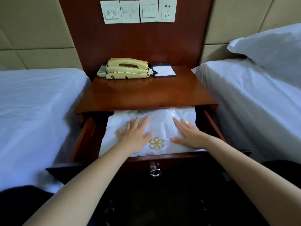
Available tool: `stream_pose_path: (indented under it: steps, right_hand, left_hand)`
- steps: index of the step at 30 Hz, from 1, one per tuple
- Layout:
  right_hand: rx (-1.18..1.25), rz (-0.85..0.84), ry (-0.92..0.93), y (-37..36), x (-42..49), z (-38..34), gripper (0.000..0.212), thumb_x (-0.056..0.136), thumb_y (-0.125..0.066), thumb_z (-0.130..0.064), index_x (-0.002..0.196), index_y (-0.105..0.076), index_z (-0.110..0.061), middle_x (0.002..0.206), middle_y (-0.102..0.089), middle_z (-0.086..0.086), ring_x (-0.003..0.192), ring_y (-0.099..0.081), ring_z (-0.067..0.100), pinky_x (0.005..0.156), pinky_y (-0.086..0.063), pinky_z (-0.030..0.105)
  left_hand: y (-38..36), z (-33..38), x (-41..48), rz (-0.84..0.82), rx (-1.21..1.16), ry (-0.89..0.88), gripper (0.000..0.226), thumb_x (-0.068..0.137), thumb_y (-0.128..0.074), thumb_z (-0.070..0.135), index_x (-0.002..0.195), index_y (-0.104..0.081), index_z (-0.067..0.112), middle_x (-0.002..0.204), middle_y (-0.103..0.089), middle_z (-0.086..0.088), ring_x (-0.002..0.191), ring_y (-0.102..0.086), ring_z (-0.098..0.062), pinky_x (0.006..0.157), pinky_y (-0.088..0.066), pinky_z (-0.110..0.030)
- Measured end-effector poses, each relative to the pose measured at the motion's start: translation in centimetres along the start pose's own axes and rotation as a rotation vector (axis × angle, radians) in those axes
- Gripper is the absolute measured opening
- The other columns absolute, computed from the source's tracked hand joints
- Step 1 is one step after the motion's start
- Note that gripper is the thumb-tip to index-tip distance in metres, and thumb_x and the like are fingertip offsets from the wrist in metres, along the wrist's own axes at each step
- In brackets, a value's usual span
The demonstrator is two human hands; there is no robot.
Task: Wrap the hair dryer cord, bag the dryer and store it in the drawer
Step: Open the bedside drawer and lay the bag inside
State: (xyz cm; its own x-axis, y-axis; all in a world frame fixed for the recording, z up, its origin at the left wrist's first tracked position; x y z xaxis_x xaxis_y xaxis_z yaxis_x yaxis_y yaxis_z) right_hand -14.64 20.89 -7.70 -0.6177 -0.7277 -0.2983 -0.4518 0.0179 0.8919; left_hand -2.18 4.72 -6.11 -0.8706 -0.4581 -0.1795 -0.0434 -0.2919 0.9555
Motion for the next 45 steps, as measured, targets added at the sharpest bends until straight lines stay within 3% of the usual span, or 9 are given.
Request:
stream_pose_path:
  steps: [7, 10, 13, 16, 21, 26, 35, 42, 45]
  right_hand:
    - [-0.112, 0.143, 0.07, 1.8, -2.0, -1.8, 0.06, 0.094, -0.043, -0.044, 0.147, -0.018, -0.031, 0.157, -0.019, -0.003, 0.145, -0.014, 0.015, 0.115, -0.009, 0.044]
    - [0.027, 0.132, 0.222, 1.1, -5.4, -3.3, 0.057, 0.094, -0.043, -0.045, 0.146, -0.023, -0.032, 0.158, -0.016, -0.002, 0.145, -0.012, 0.013, 0.118, -0.012, 0.034]
    - [-0.176, 0.032, 0.274, -0.4, -7.4, -3.5, 0.076, 0.079, -0.03, -0.073, 0.146, -0.012, -0.042, 0.158, -0.002, -0.01, 0.146, 0.0, 0.013, 0.118, -0.01, 0.038]
    - [-0.336, 0.072, 0.321, 0.2, -6.9, -3.6, 0.104, 0.056, -0.006, -0.089, 0.147, -0.001, -0.039, 0.159, 0.006, -0.008, 0.146, 0.007, 0.013, 0.118, -0.009, 0.038]
    - [-0.275, 0.11, 0.346, 1.8, -2.3, -4.9, 0.12, 0.05, -0.017, -0.095, 0.15, -0.003, -0.029, 0.159, 0.002, -0.006, 0.145, 0.007, 0.009, 0.118, -0.005, 0.037]
    - [-0.315, 0.163, 0.398, 2.4, 0.8, -5.9, 0.082, 0.081, -0.048, -0.066, 0.148, -0.019, -0.029, 0.158, -0.013, -0.009, 0.145, -0.007, 0.007, 0.117, -0.015, 0.032]
    - [-0.274, 0.011, 0.355, 3.1, 3.1, -5.6, 0.074, 0.085, -0.043, -0.063, 0.148, -0.016, -0.035, 0.158, 0.003, -0.012, 0.143, 0.008, 0.001, 0.116, -0.021, 0.037]
    - [-0.352, 0.204, 0.343, 3.3, 2.8, -5.7, 0.06, 0.09, -0.035, -0.059, 0.143, -0.033, -0.031, 0.157, -0.016, -0.013, 0.144, -0.009, 0.005, 0.107, -0.037, 0.039]
    - [-0.316, 0.133, 0.305, 3.0, 2.7, -5.4, 0.057, 0.092, -0.033, -0.057, 0.143, -0.032, -0.033, 0.157, -0.011, -0.015, 0.145, -0.004, 0.005, 0.108, -0.031, 0.04]
  left_hand:
    - [1.7, -1.8, -4.8, 0.062, -0.019, -0.037, 0.063, 0.093, -0.023, 0.059, 0.149, -0.011, 0.034, 0.161, 0.002, 0.005, 0.147, 0.0, -0.017, 0.116, -0.007, -0.05]
    - [1.6, -0.1, -8.3, 0.111, 0.059, -0.253, 0.096, 0.069, -0.011, 0.084, 0.148, -0.022, 0.031, 0.159, -0.01, 0.008, 0.147, -0.007, -0.01, 0.117, -0.01, -0.039]
    - [0.4, 0.2, -8.7, 0.064, 0.247, -0.311, 0.11, 0.058, -0.005, 0.09, 0.149, -0.018, 0.03, 0.159, -0.011, 0.009, 0.147, -0.008, -0.01, 0.116, -0.014, -0.034]
    - [0.7, 0.2, -6.8, 0.113, 0.258, -0.353, 0.091, 0.07, -0.016, 0.076, 0.149, -0.016, 0.031, 0.159, -0.012, 0.008, 0.147, -0.011, -0.013, 0.114, -0.018, -0.035]
    - [1.9, 0.7, -2.2, 0.07, 0.195, -0.346, 0.095, 0.075, -0.049, 0.072, 0.15, -0.008, 0.032, 0.16, -0.003, 0.007, 0.147, -0.004, -0.013, 0.117, -0.012, -0.042]
    - [2.5, 1.9, 0.7, 0.119, 0.174, -0.348, 0.081, 0.078, -0.053, 0.065, 0.147, -0.026, 0.03, 0.157, -0.021, 0.008, 0.145, -0.015, -0.011, 0.113, -0.017, -0.034]
    - [2.0, 0.9, 3.7, -0.159, 0.047, -0.285, 0.083, 0.083, -0.047, 0.064, 0.15, -0.008, 0.033, 0.159, 0.007, 0.013, 0.145, 0.009, -0.005, 0.118, -0.011, -0.048]
    - [2.7, 0.0, 3.1, -0.03, 0.124, -0.231, 0.076, 0.086, -0.041, 0.064, 0.15, -0.014, 0.032, 0.16, -0.002, 0.013, 0.146, 0.002, -0.006, 0.114, -0.02, -0.042]
    - [2.4, -0.6, 2.5, -0.08, 0.144, -0.183, 0.071, 0.087, -0.037, 0.065, 0.149, -0.013, 0.038, 0.159, 0.001, 0.015, 0.148, 0.0, -0.016, 0.113, -0.02, -0.045]
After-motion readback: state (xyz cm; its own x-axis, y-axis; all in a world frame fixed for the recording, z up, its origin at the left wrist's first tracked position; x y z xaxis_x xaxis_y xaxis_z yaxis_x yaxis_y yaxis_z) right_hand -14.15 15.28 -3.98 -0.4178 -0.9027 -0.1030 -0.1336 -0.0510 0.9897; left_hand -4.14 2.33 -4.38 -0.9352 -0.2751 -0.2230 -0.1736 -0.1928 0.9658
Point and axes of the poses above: each hand's wrist, its own x-axis towards the middle knuckle, its own y-axis out of the back of the hand, z = x × y, the point moved 6 cm from there along x, towards the middle knuckle
